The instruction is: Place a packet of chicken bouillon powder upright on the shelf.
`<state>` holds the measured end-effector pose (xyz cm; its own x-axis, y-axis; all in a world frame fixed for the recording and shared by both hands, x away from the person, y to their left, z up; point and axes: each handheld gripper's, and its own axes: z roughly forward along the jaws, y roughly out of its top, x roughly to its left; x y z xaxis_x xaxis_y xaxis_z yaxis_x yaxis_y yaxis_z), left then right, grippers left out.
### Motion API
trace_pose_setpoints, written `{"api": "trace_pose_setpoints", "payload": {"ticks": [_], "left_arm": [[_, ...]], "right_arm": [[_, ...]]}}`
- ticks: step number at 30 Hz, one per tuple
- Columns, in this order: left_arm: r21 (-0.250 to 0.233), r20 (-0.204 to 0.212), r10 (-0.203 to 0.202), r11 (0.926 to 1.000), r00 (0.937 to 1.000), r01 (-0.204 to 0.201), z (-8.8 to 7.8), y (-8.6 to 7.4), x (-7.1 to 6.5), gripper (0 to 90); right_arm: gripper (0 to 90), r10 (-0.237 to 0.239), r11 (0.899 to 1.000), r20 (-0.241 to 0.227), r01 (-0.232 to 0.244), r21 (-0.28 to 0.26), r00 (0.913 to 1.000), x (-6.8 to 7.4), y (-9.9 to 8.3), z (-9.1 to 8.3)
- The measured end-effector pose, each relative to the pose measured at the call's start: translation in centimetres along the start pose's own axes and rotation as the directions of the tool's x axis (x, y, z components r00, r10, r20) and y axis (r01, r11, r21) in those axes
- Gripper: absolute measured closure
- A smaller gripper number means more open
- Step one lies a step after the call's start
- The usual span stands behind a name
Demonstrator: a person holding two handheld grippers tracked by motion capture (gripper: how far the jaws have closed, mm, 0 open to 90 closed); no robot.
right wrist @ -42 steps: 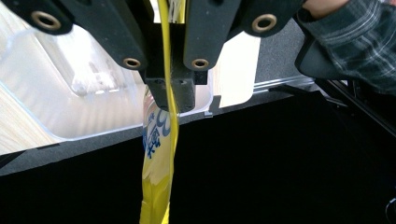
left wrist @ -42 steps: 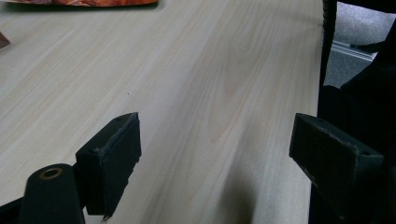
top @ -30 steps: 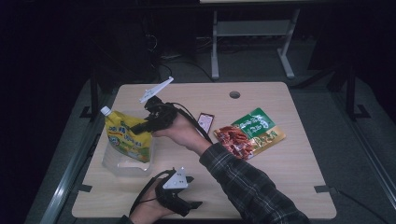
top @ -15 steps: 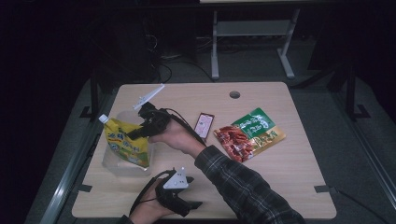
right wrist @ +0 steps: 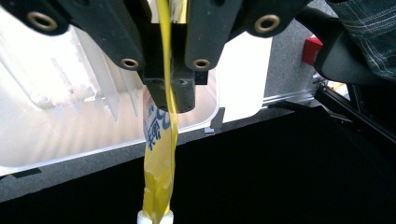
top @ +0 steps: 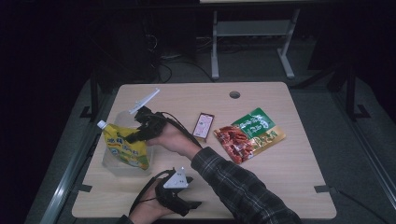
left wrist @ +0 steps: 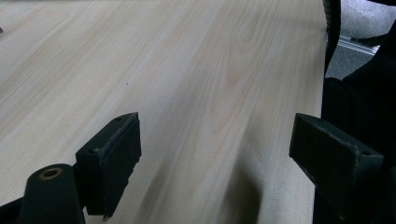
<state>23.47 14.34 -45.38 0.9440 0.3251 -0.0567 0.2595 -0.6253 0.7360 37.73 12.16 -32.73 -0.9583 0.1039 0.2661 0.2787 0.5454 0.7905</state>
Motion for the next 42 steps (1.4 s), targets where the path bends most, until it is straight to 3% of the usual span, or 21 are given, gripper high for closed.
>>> {"api": "trace_pose_setpoints", "payload": {"ticks": [3,6,8,9,14,15,17,20,21,22,30,34,36,42], "left_arm": [[0.006,-0.001,0.004,1.0,1.0,-0.004,0.0,0.0,0.0,16.0],[0.004,0.001,-0.007,1.0,1.0,0.007,0.1,0.0,0.0,16.0],[0.016,0.0,0.007,0.9999,1.0,-0.007,0.0,0.0,0.1,16.0],[0.004,0.002,-0.018,0.9998,0.9998,0.018,0.1,-0.1,0.0,16.0],[0.007,0.0,-0.011,0.9999,0.9999,0.011,0.1,-0.2,0.1,16.0],[0.009,-0.004,0.008,0.9999,1.0,-0.008,0.0,-0.1,0.3,16.0],[0.001,-0.005,-0.004,1.0,1.0,0.004,-0.1,-0.1,0.4,16.0],[-0.008,-0.002,-0.014,0.9999,0.9999,0.014,-0.2,-0.2,0.6,16.0],[-0.008,-0.002,-0.014,0.9999,0.9999,0.014,-0.2,-0.2,0.6,16.0],[-0.008,-0.002,-0.055,0.9985,0.9985,0.055,-0.2,-0.3,0.4,16.0],[-0.009,-0.013,-0.049,0.9987,0.9987,0.049,-0.5,-0.4,0.9,16.0],[-0.016,-0.02,-0.045,0.9989,0.9988,0.044,-0.7,-0.4,1.1,16.0],[-0.027,-0.016,-0.064,0.9976,0.9978,0.064,-0.7,-0.5,1.1,16.0],[-0.029,-0.017,-0.064,0.9976,0.9978,0.063,-0.9,-0.6,1.2,16.0]], "right_arm": [[74.3,-0.033,0.999,0.026,0.033,-0.006,0.9991,0.3,0.0,-0.3],[57.6,-0.052,0.999,0.037,0.052,-0.012,0.9979,0.7,-0.2,-0.9],[52.2,-0.058,0.998,0.046,0.059,-0.017,0.9973,0.8,-0.3,-1.1],[45.5,-0.058,0.998,0.065,0.06,-0.017,0.9962,1.0,-0.5,-1.6],[37.7,-0.061,0.998,0.095,0.063,-0.017,0.9936,1.1,-1.1,-2.6],[35.4,-0.059,0.998,0.096,0.061,-0.019,0.9936,1.1,-1.2,-2.9],[30.6,-0.063,0.998,0.108,0.065,-0.016,0.9921,1.2,-1.8,-3.8],[28.7,-0.083,0.996,0.138,0.087,-0.027,0.9869,1.4,-2.6,-4.7],[27.4,-0.074,0.996,0.131,0.079,-0.035,0.9887,1.4,-2.8,-5.1],[26.7,-0.074,0.996,0.132,0.079,-0.035,0.9885,1.4,-3.0,-5.5],[24.5,-0.053,0.996,0.157,0.065,-0.069,0.9862,1.2,-4.9,-8.3],[24.6,-0.039,0.995,0.19,0.056,-0.086,0.9811,1.0,-6.3,-9.8],[24.7,-0.025,0.995,0.203,0.044,-0.09,0.9789,0.9,-7.2,-10.4],[24.6,0.022,0.994,0.263,0.008,-0.109,0.9646,0.4,-10.0,-12.0]]}}
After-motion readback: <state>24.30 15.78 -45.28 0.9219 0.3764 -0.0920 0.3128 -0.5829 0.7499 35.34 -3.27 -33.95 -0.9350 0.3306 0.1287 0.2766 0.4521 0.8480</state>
